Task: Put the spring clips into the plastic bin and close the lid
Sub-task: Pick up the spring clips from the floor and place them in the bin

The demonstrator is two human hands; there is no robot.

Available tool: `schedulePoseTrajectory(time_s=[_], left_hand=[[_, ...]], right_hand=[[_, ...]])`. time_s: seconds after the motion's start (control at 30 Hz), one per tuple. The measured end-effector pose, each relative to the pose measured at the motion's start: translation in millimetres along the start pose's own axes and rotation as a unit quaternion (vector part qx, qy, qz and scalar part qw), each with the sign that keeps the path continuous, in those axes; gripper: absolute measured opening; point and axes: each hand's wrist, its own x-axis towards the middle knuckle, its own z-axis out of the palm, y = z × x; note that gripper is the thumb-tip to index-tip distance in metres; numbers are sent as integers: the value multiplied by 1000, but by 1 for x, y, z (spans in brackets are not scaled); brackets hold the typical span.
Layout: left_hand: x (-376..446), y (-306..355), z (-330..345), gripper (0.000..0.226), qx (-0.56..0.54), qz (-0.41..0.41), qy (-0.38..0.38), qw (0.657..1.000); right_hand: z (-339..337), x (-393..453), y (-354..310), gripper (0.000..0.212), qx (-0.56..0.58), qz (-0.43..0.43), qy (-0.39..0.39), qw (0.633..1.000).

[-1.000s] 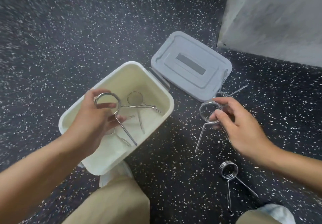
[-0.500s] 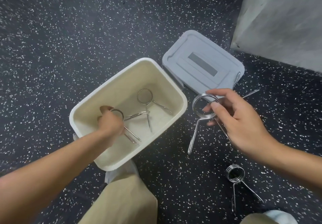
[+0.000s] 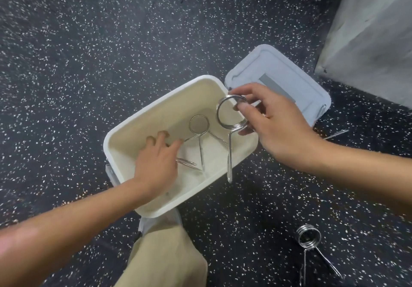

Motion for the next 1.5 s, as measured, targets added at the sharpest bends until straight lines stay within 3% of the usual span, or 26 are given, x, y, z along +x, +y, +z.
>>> schedulePoseTrajectory(time_s=[0.1,0.23,0.4,0.53,0.63,0.97,1.1,1.23,1.37,1.5], left_hand=[[-2,-2,3,46,33,53,-47,997],[-1,-5,3,34,6,57,-71,996],[2,-12,-1,31,6,77,-85,993],[16,-15,-3,39,34,96,-80,992],[24,-13,-4,37,87,115,-91,985],[41,-17,-14,40,82,106,-144,980],[47,-13,-18,48,94,106,-178,974],[48,-12,-21,49,111,135,-195,965],[42,-18,-18,45,108,200,-174,958],[36,-25,-12,49,72,195,-176,962]], right_hand=[[20,28,-5,22,-16,2,-13,1000],[52,61,1,20,-76,-9,-48,996],[90,78,27,34,-237,-1,-104,966],[105,74,44,44,-291,50,-117,948],[112,72,52,40,-291,80,-85,949],[113,73,45,26,-427,3,-86,900],[110,72,42,30,-460,-10,-107,881],[102,66,37,31,-436,-17,-102,894],[70,46,28,20,-309,-63,-62,947],[10,18,17,20,-214,-61,-17,975]])
